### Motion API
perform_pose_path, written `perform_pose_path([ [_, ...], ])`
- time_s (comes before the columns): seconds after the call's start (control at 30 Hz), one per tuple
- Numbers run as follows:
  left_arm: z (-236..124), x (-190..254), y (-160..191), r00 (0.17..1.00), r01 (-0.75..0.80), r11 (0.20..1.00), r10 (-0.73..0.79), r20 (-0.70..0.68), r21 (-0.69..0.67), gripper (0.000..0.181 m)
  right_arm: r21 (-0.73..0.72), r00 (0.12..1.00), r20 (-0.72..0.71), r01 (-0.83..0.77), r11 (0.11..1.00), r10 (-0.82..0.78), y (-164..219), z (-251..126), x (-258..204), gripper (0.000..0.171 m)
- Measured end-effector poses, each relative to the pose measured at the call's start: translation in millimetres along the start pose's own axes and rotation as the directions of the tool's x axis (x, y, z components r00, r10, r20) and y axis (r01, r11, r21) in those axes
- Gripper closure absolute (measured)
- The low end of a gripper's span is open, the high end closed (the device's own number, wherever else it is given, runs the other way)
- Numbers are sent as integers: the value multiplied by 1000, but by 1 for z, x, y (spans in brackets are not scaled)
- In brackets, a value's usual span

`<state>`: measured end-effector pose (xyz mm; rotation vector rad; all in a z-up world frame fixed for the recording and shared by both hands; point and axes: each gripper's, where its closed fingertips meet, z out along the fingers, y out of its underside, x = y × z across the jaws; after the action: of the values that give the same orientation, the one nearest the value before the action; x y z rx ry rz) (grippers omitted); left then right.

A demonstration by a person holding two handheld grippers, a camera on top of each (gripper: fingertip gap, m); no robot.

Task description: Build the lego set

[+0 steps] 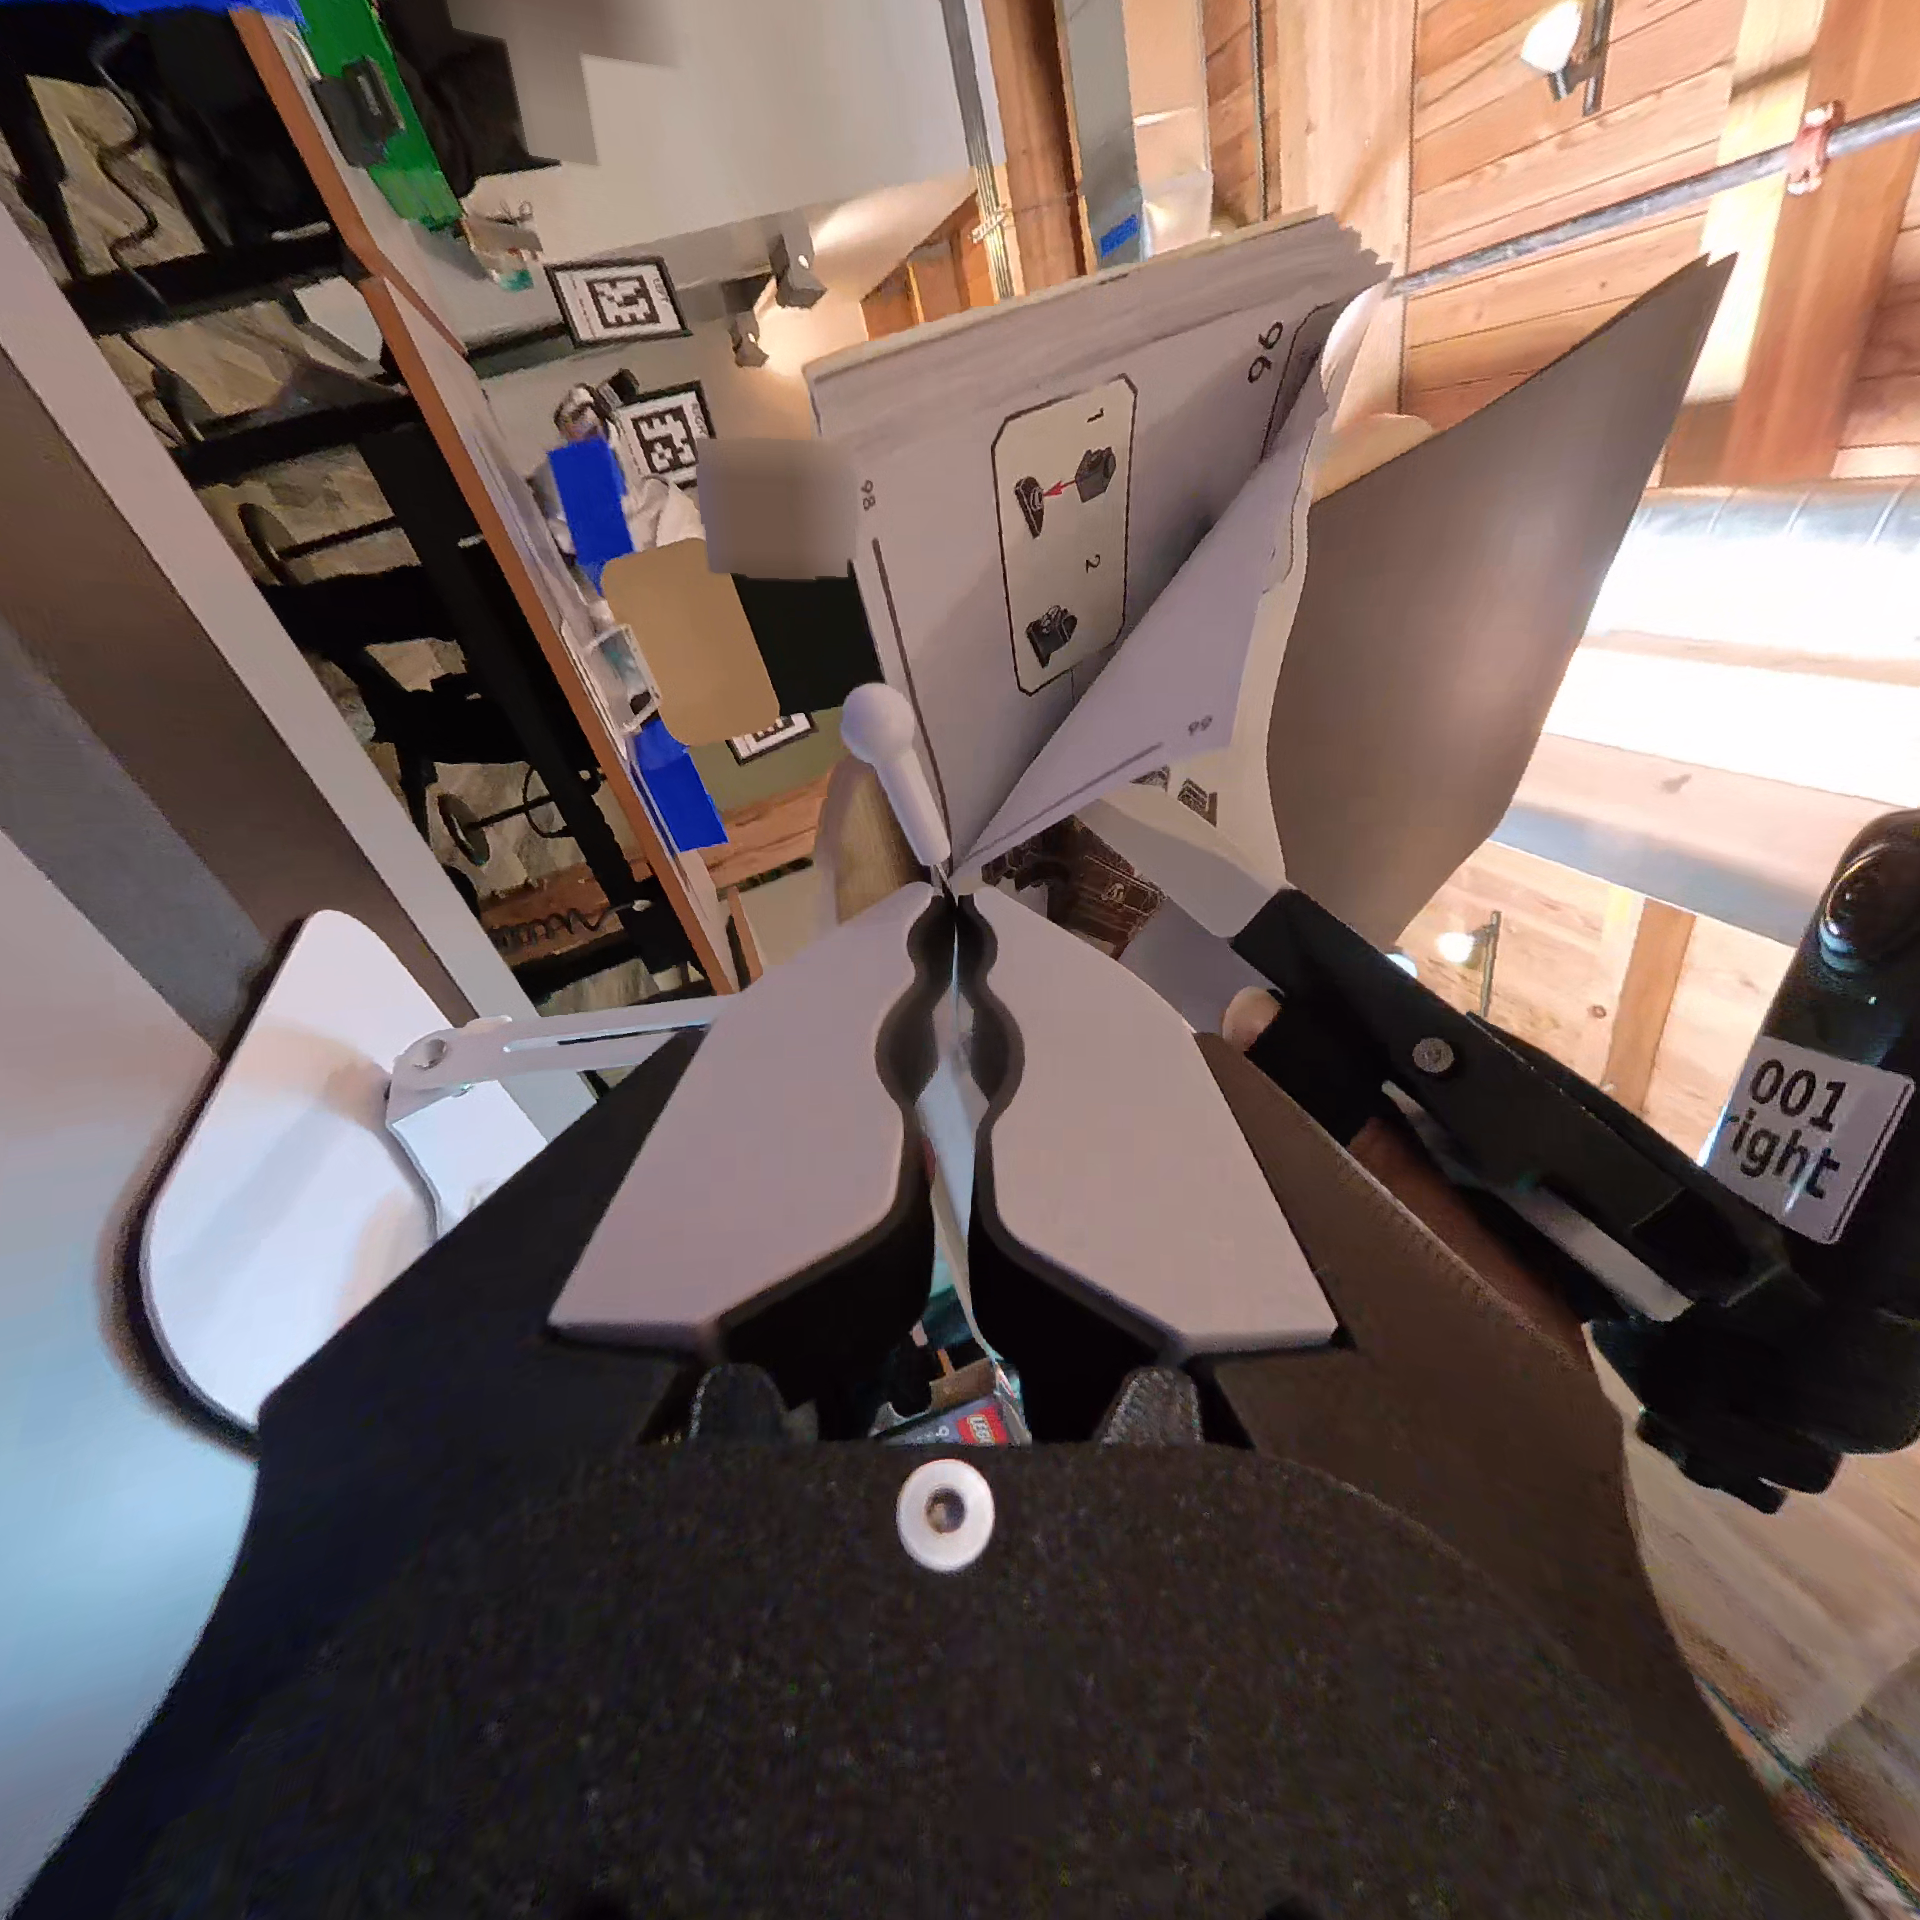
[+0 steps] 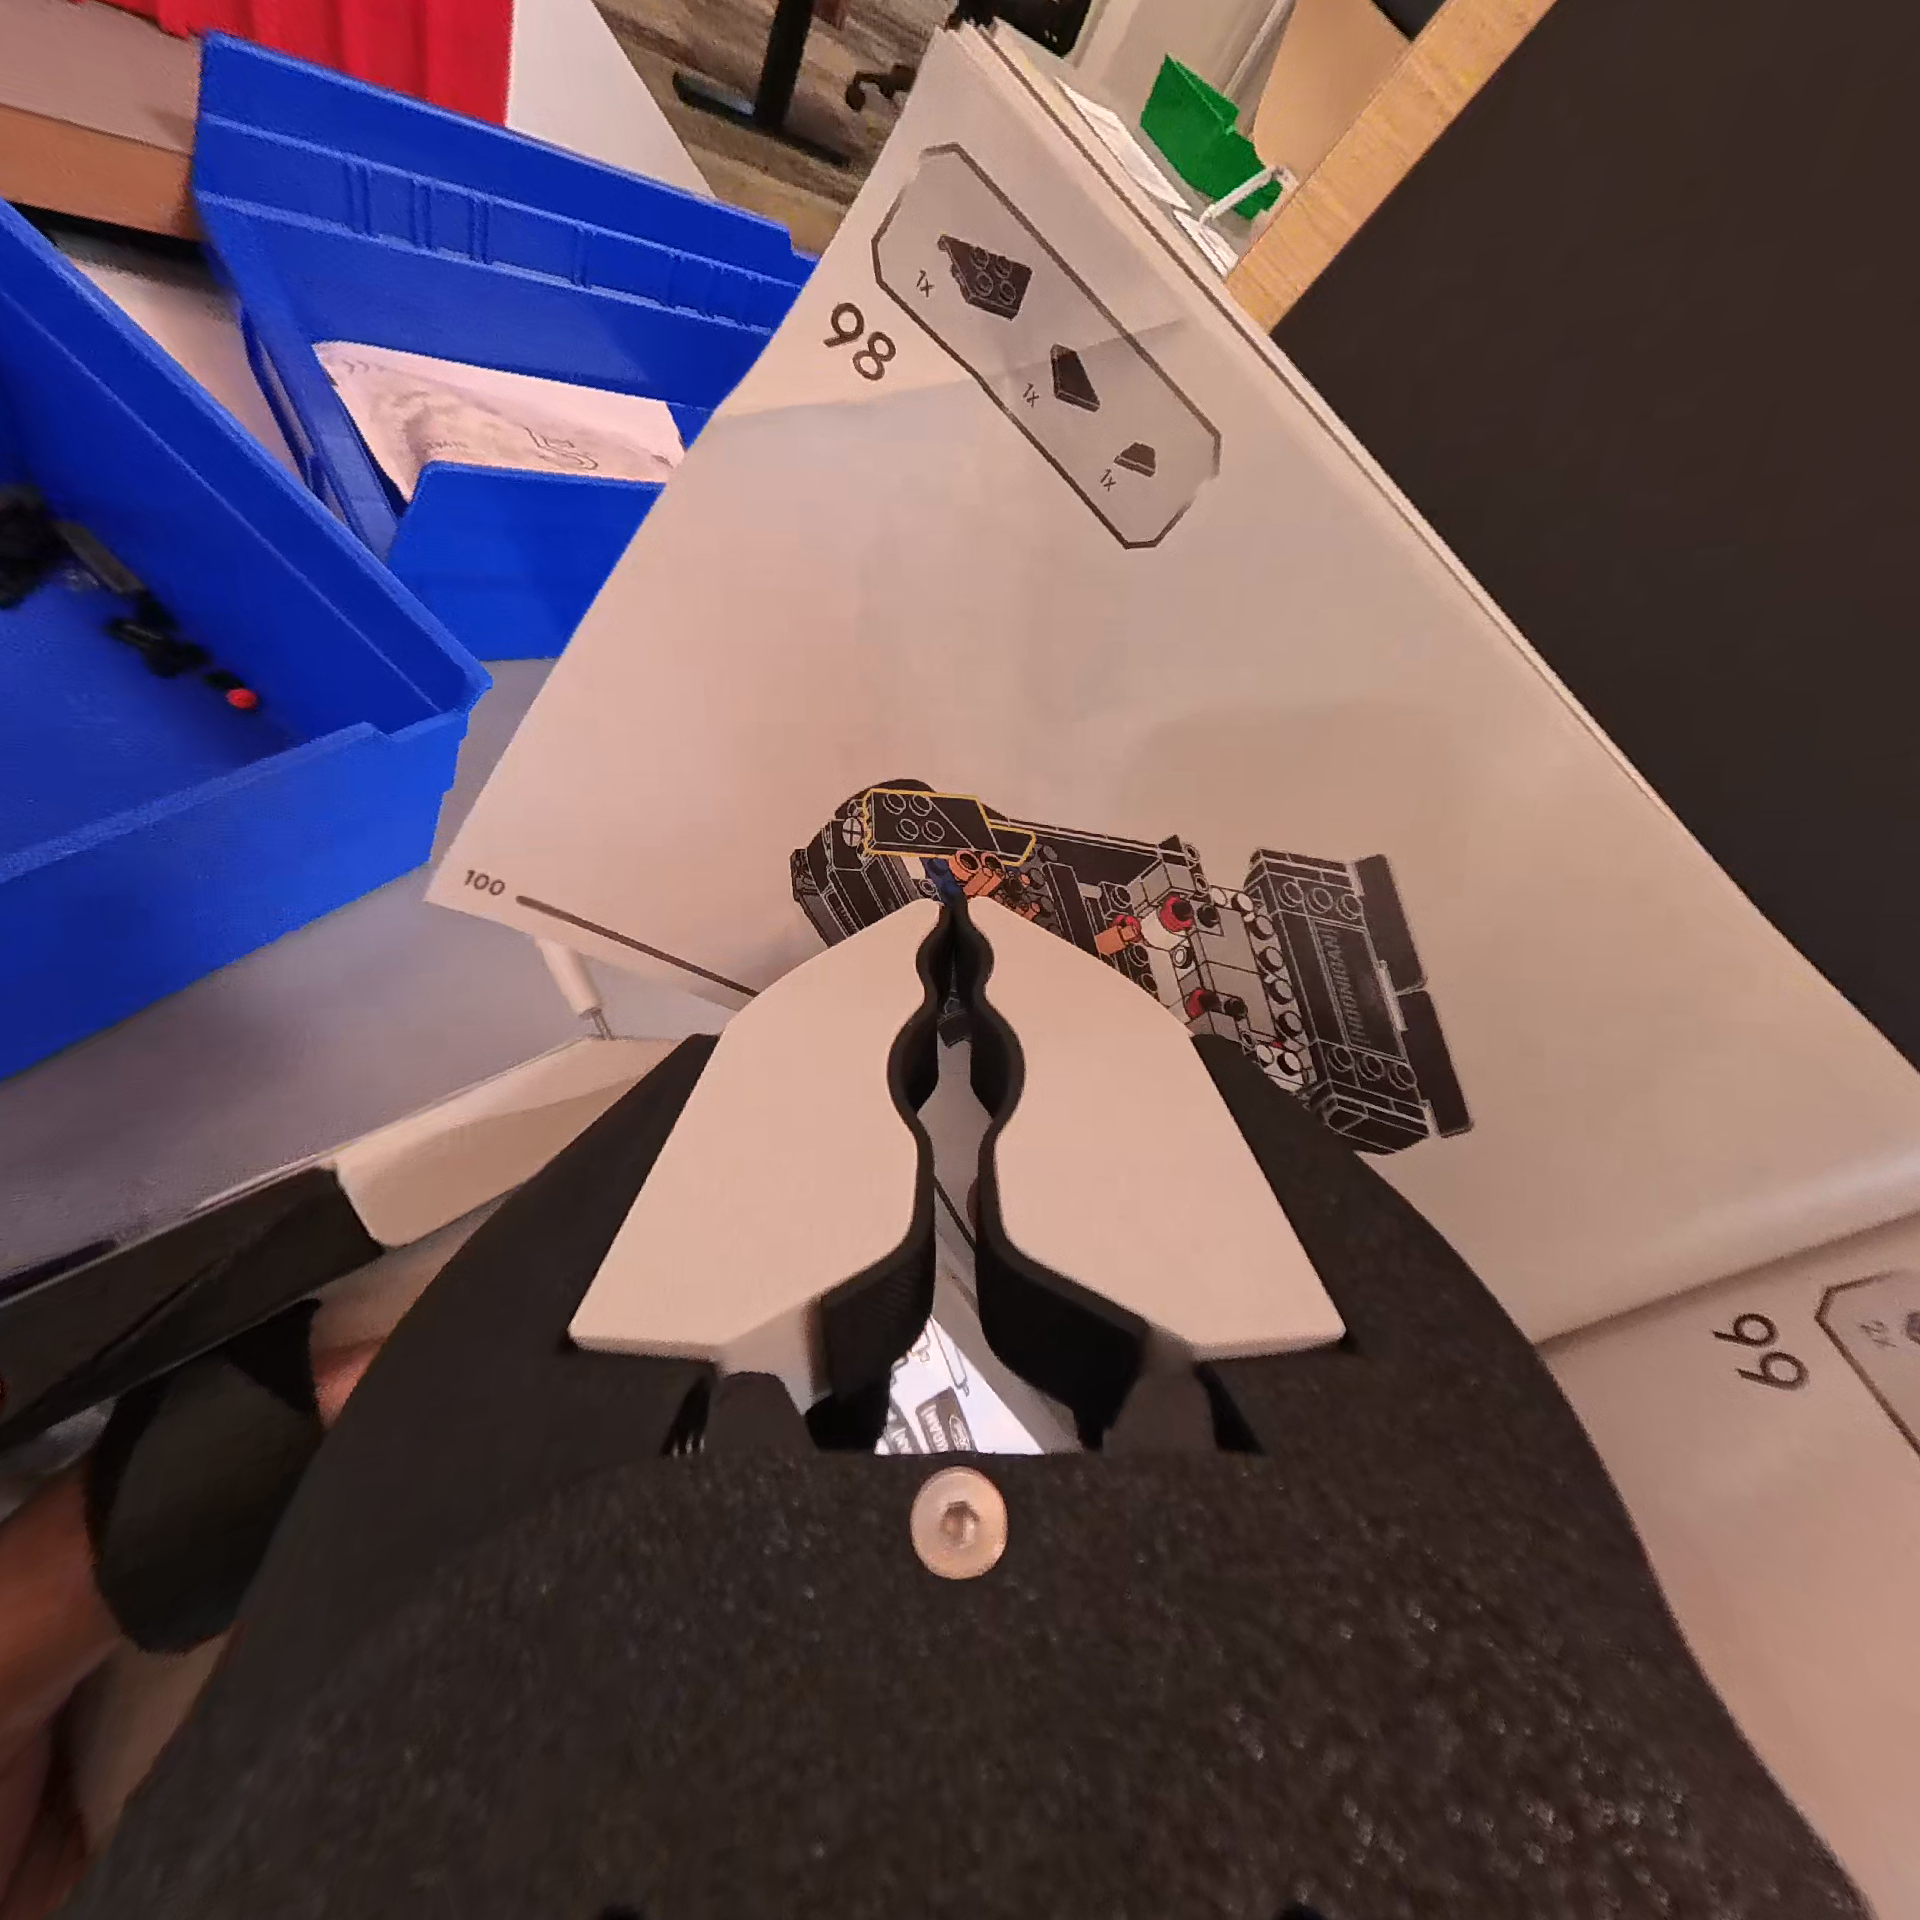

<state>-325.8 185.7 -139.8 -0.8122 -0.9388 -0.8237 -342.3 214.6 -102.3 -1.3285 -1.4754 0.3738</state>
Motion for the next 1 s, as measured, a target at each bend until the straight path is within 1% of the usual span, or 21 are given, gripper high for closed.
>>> perform_pose_path([
  [0.17,-3,13,2,975,-218,976,218,53,1,180,-31,1000,0,-12,999,12,0,0,0,171],
  [0.23,-5,18,4,932,-354,935,354,74,-20,180,-42,1000,7,-20,999,21,0,0,0,171],
  [0.3,-5,19,5,902,-421,906,423,82,-45,179,-55,999,36,-31,998,33,0,-1,-3,171],
  [0.4,-5,19,7,903,-420,905,425,65,-71,179,-47,990,143,-3,999,9,-6,-4,-18,171],
  [0.53,-2,26,11,893,-446,891,450,25,-90,179,-57,958,266,128,990,-108,-20,-5,-39,171],
  [0.67,-1,27,14,905,-422,899,425,2,-119,180,-60,917,320,269,961,-237,-33,-4,-54,171],
  [0.7,-2,27,14,912,-407,905,410,-3,-122,180,-72,918,305,286,956,-252,-35,0,-54,171],
  [0.77,-4,25,15,930,-365,924,367,-6,-116,180,-87,928,285,272,958,-238,-38,6,-53,171],
  [0.83,-9,21,15,970,-242,966,241,-20,-94,180,-104,947,279,196,975,-161,-42,9,-52,171],
  [0.9,-15,12,17,989,-147,986,146,-19,-82,179,-115,959,265,131,985,-97,-45,10,-49,171],
  [0.97,-17,13,18,991,-129,990,127,-38,-64,180,-126,968,237,110,986,-78,-45,10,-47,171],
  [1.0,-17,17,18,983,-180,982,178,-37,-62,179,-130,971,221,119,984,-88,-44,10,-46,171],
])
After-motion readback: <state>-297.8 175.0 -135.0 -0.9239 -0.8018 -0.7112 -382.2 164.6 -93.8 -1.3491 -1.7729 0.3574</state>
